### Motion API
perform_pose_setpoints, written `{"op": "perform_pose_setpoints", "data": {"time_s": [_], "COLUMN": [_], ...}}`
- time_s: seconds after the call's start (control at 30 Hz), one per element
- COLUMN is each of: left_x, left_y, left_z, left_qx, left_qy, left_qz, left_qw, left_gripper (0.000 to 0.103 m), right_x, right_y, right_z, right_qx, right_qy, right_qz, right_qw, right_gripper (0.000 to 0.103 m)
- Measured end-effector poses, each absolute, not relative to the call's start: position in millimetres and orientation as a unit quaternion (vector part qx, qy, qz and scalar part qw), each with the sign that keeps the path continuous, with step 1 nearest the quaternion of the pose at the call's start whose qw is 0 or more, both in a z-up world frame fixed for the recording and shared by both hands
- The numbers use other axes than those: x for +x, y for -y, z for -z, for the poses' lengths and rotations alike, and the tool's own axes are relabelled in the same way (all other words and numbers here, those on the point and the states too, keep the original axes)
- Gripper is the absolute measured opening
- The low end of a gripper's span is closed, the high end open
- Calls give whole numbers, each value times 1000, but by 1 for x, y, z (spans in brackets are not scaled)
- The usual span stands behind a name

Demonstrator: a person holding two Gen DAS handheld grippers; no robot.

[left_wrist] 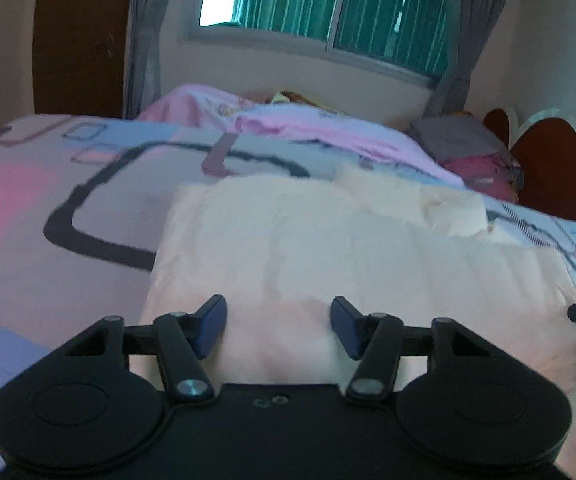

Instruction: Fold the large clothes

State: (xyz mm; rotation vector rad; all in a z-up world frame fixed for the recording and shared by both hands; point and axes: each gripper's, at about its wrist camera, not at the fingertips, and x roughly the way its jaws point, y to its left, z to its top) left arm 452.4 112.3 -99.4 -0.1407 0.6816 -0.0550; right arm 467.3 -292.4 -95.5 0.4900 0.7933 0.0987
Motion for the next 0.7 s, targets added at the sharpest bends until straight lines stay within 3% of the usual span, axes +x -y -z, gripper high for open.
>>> {"op": "perform_pose_setpoints", "data": {"time_s": [0.17,0.3,0.43,0.47,0.5,0.53,0.6,0.63,0.7], "left_x": [458,460,459,459,461,464,466,467,467], "left_y": [-117,-118,-118,-117,-117,-117,-118,-118,-119], "left_z": [113,119,111,110,111,113,115,116,118], "left_qx": [-42,-40,-24,-16,-11,-12,-22,-24,-23], "left_qy": [-335,-339,-334,-333,-335,-337,-338,-338,-338], "left_qz": [35,44,55,57,59,60,61,61,63], "left_qw": [941,939,941,941,940,940,939,939,939], "left_gripper": [57,58,58,58,60,61,62,62,62], "right_x": [443,444,431,432,437,442,449,451,457], "right_y": [281,292,300,299,297,295,290,286,281], "right_z": [80,101,75,71,70,72,80,84,91], "right_qx": [176,186,205,203,201,201,208,211,207], "right_qy": [-363,-392,-316,-310,-313,-322,-340,-343,-358], "right_qz": [-19,16,37,31,21,11,-7,-20,-29], "right_qw": [915,901,926,928,928,925,917,915,910], "right_gripper": [0,0,1,20,68,82,81,75,36]}}
